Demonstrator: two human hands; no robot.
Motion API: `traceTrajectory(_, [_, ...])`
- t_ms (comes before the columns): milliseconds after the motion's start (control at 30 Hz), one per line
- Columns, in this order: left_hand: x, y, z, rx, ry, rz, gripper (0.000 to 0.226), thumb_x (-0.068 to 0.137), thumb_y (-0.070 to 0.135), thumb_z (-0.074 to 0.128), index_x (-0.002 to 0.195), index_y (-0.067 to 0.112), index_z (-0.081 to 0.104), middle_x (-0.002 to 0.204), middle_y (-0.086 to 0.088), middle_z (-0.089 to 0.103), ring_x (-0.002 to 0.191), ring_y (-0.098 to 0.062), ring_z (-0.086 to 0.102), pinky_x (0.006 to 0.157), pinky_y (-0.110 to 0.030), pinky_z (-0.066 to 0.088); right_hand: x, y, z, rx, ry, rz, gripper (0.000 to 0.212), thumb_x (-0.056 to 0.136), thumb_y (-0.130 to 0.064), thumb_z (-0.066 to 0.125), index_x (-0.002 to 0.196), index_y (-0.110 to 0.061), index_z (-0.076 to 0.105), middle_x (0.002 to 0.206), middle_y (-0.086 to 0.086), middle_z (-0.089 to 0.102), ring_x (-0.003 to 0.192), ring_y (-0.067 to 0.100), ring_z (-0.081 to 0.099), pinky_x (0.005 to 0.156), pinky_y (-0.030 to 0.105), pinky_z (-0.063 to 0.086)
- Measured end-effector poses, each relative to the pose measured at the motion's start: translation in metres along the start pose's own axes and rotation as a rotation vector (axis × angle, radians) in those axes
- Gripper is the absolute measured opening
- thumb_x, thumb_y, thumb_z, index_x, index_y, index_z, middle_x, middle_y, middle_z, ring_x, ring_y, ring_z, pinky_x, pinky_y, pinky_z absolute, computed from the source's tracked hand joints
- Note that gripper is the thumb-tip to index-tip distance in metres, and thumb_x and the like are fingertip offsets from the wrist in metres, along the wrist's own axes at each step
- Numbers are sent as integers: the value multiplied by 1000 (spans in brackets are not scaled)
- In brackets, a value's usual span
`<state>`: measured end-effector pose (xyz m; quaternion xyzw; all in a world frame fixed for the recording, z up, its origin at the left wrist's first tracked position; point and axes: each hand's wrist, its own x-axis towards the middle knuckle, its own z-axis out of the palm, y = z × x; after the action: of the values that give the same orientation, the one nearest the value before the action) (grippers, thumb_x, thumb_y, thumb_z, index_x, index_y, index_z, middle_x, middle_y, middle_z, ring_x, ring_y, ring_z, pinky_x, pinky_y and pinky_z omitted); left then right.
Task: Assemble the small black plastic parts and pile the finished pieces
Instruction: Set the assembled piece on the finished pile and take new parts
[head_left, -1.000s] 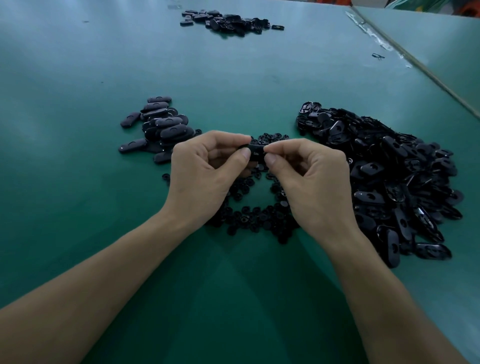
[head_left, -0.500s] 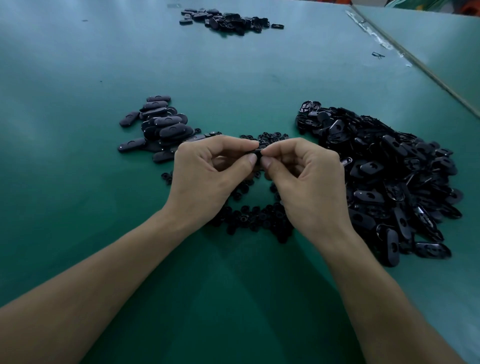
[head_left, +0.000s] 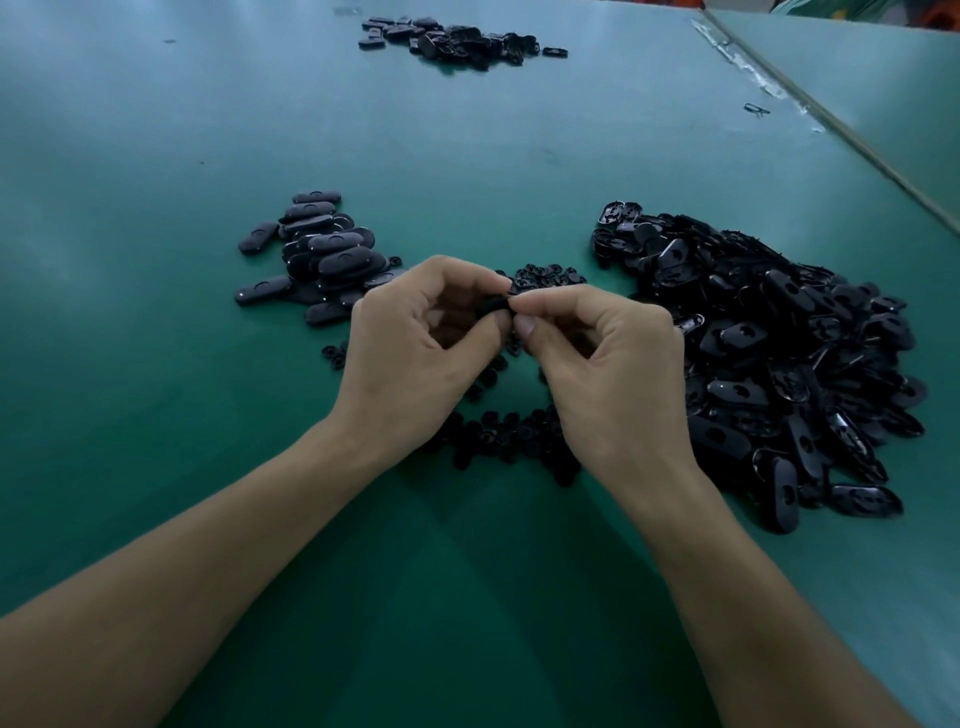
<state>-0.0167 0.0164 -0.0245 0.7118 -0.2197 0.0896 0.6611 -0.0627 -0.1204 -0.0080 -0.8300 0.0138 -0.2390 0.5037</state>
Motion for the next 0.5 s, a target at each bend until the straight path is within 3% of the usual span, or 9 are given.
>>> traceTrajectory(233, [3, -2, -2, -15, -5, 3, 29, 85, -2, 73, 97, 23, 65, 87, 12, 72, 82, -3, 69, 76, -15, 52, 1, 0, -1, 44, -41, -14, 19, 87, -7, 75, 100, -20, 80, 92, -11, 72, 85, 0, 67, 76, 11, 49])
traceTrajectory(367, [2, -1, -1, -34, -34, -10, 29, 85, -1, 73, 98, 24, 65, 86, 14, 73, 81, -3, 68, 76, -16, 52, 5, 2, -7, 97, -61, 39, 27, 86, -9, 75, 96, -33, 75, 91, -6, 71, 77, 7, 68, 68, 17, 51])
traceTrajectory(500, [2, 0, -3, -51, -53, -8, 29, 84, 0, 73, 97, 24, 65, 88, 12, 73, 84, -4, 69, 78, -18, 53, 7, 5, -9, 172, -125, 102, 28, 86, -4, 74, 97, -30, 73, 84, -7, 74, 79, 10, 72, 79, 26, 57])
